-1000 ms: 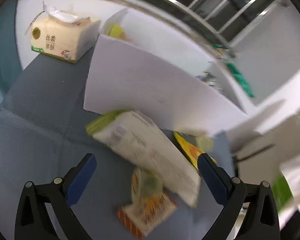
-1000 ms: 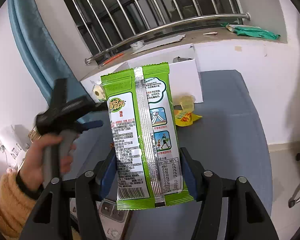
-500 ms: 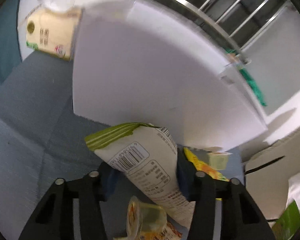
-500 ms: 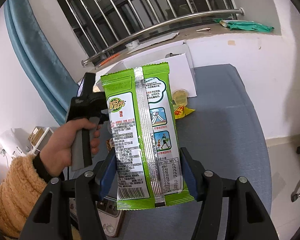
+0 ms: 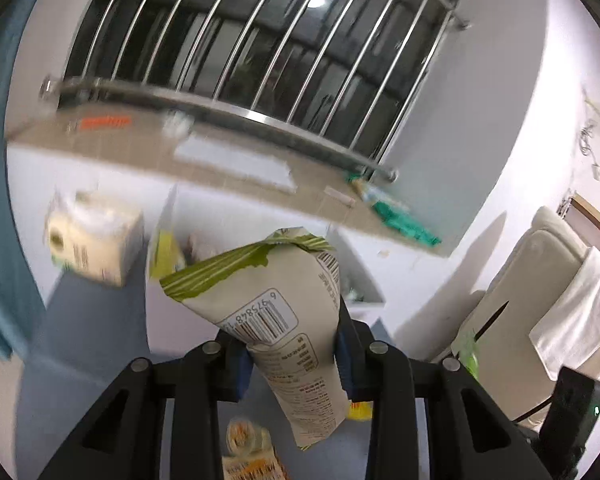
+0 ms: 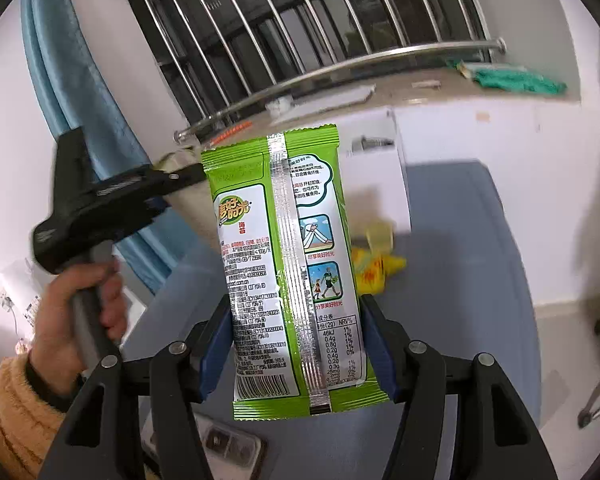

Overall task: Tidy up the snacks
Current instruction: 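Carry both bags over the white box and open both grippers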

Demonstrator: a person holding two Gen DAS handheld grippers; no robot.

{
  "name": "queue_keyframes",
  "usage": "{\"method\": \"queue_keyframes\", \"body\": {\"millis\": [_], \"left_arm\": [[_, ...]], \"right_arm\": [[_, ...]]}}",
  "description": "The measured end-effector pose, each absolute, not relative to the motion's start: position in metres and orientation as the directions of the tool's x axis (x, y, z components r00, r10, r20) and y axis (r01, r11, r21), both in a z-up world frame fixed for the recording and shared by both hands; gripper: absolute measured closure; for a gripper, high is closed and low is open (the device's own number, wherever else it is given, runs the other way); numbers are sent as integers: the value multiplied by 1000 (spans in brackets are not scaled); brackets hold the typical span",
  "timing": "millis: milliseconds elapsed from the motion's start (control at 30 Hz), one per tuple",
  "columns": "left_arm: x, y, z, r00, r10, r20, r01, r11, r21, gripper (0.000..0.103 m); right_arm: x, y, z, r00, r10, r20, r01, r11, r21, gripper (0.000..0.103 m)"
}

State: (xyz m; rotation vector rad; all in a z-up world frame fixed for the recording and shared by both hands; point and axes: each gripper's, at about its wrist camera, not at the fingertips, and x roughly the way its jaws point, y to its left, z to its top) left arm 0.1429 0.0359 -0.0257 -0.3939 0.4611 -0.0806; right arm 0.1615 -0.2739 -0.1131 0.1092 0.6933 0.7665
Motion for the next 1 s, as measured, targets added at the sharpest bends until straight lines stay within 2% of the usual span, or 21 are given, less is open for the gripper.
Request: {"method": "queue_keyframes", "body": {"millis": [233, 300, 500, 567, 600, 633, 667, 700, 867, 1000], "left_arm": [[196, 67, 46, 936, -80, -343, -11, 967, -256, 66], [221, 71, 57, 944, 19, -328, -72, 986, -151, 66], [290, 80, 45, 909, 55, -413, -88, 994, -61, 66], [304, 79, 36, 886, 43, -461, -77, 996, -54, 61], [317, 82, 29, 861, 39, -507, -80, 995, -60, 44], [320, 83, 25, 851, 48, -523, -92, 994, -59, 12], [321, 86, 22, 851, 67, -520, -112, 992, -56, 0], [319, 87, 20, 855, 86, -511, -129, 990, -49, 0], [310, 95, 14, 843, 70, -533, -137, 987, -86, 0], [295, 94, 19, 853, 67, -517, -123, 990, -76, 0]], "right_arm": [[222, -229, -53, 560, 676, -479, -645, 719, 260, 38], [248, -215, -44, 564, 664, -490, -627, 731, 268, 38], [336, -166, -45, 531, 609, -589, -556, 775, 300, 38], [353, -154, -50, 534, 581, -614, -553, 789, 266, 35], [358, -149, -50, 535, 574, -619, -557, 791, 253, 26], [364, -146, -51, 532, 573, -623, -560, 790, 249, 20], [370, -142, -53, 526, 567, -634, -554, 794, 249, 5], [372, -143, -54, 537, 556, -634, -541, 804, 246, 0], [373, -154, -54, 549, 577, -605, -529, 800, 284, 0], [368, -164, -51, 563, 591, -577, -524, 796, 305, 0]]}}
